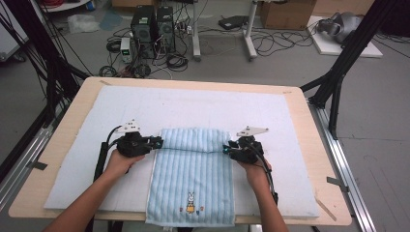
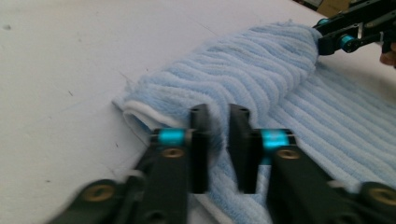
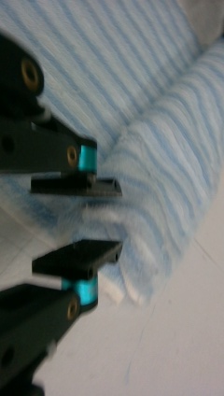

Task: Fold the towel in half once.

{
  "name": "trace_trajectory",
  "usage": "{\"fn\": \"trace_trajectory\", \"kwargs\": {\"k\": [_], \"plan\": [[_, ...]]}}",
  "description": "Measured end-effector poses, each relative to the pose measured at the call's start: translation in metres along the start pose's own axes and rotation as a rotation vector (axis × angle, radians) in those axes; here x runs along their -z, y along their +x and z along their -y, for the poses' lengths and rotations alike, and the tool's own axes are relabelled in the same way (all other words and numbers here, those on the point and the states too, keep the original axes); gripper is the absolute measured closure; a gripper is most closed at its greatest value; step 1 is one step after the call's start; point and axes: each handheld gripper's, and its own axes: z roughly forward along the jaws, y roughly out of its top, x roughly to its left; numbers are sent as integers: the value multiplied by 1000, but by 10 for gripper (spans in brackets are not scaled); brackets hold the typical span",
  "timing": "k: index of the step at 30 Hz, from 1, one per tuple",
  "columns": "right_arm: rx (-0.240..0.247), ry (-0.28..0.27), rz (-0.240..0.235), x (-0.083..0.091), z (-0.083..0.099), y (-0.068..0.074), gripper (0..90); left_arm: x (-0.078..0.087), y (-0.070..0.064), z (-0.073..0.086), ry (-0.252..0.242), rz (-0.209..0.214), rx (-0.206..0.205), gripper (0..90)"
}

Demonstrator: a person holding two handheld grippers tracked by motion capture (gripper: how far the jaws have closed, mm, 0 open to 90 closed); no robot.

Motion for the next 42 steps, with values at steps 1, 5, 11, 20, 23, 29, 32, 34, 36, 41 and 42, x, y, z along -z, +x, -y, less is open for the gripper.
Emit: {"fn": "trace_trajectory", "kwargs": {"k": [1, 5, 11, 20, 23, 29, 32, 34, 36, 41, 42], "plan": [[-14, -12, 6, 3, 0, -1, 615, 0, 2, 0, -14, -23, 11, 543], [-73, -71, 47, 13, 1, -9, 531, 5, 12, -3, -71, -88, 64, 429], [-101, -77, 64, 15, 3, -15, 474, 4, 29, -12, -106, -126, 126, 398], [-109, -76, 83, 15, 3, -16, 417, -24, 40, -31, -53, -164, 130, 396], [-110, -77, 87, 15, 5, -18, 410, -35, 40, -33, -15, -171, 111, 397], [-127, -89, 91, 15, 6, -20, 337, -52, 34, -31, 42, -166, 66, 396], [-144, -88, 91, 14, 6, -20, 306, -56, 28, -30, 70, -173, 20, 413], [-147, -86, 91, 13, 6, -20, 300, -57, 26, -30, 78, -160, -7, 463], [-144, -87, 90, 13, 6, -20, 291, -58, 22, -30, 96, -141, -53, 564], [-147, -83, 93, 12, 7, -20, 280, -61, 14, -29, 121, -124, -139, 844], [-152, -80, 94, 11, 7, -20, 278, -60, 15, -29, 114, -117, -126, 853]]}}
